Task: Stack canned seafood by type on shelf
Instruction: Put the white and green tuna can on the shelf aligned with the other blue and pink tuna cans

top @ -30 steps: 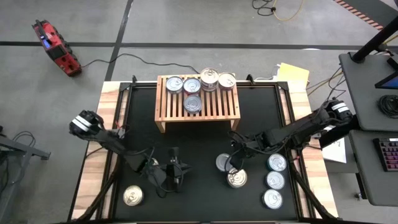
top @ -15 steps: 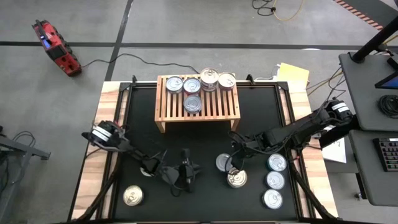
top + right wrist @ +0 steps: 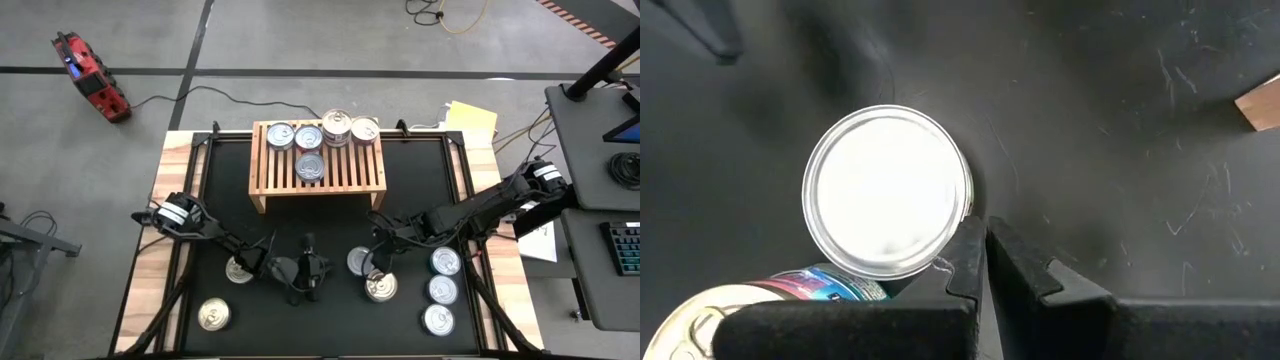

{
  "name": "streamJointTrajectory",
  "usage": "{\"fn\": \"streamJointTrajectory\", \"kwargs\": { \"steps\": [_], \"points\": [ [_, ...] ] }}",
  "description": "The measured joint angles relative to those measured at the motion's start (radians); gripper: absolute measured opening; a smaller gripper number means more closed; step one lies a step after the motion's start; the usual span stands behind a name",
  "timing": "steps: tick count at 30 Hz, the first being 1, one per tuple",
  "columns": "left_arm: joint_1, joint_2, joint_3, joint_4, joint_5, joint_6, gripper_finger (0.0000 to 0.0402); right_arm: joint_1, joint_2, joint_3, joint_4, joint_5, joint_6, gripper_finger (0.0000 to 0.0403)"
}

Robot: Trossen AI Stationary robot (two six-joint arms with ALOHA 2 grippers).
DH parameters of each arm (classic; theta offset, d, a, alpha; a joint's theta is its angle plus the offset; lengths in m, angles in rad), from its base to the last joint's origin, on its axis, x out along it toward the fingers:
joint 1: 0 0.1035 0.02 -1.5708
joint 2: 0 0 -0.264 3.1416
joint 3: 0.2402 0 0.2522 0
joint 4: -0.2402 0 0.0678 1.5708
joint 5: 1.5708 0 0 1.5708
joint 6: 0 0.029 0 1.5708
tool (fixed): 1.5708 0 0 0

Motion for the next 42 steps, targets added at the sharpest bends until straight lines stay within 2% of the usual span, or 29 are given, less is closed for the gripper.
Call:
{"fn": "streamJointTrajectory", "kwargs": {
  "steps": [6,12,16,25,29,35,42],
  "points": [
    [-0.002,0.01,0.024,0.0,0.023,0.015,0.0,0.0,0.0,0.0,0.0,0.0,0.066,0.001],
    [0.004,0.095,0.121,0.01,0.03,0.044,0.0,0.0,0.001,-0.001,0.008,0.011,0.07,0.0029],
    [0.003,0.16,0.171,0.0,0.018,0.078,0.0,0.0,0.001,-0.002,0.042,0.005,0.073,0.0061],
    [0.004,0.162,0.174,0.008,0.009,0.068,0.0,0.002,0.019,-0.002,0.049,0.006,0.08,0.0175],
    [0.009,0.174,0.174,0.01,0.01,0.061,0.0,0.0,0.051,-0.002,0.053,0.007,0.072,0.0214],
    [0.016,0.196,0.174,0.033,0.018,0.045,0.0,-0.002,0.09,-0.003,0.061,0.001,0.07,0.0243],
    [0.028,0.232,0.211,0.064,0.018,0.049,0.0,-0.036,0.101,-0.003,0.07,-0.048,0.055,0.025]
  ]
}}
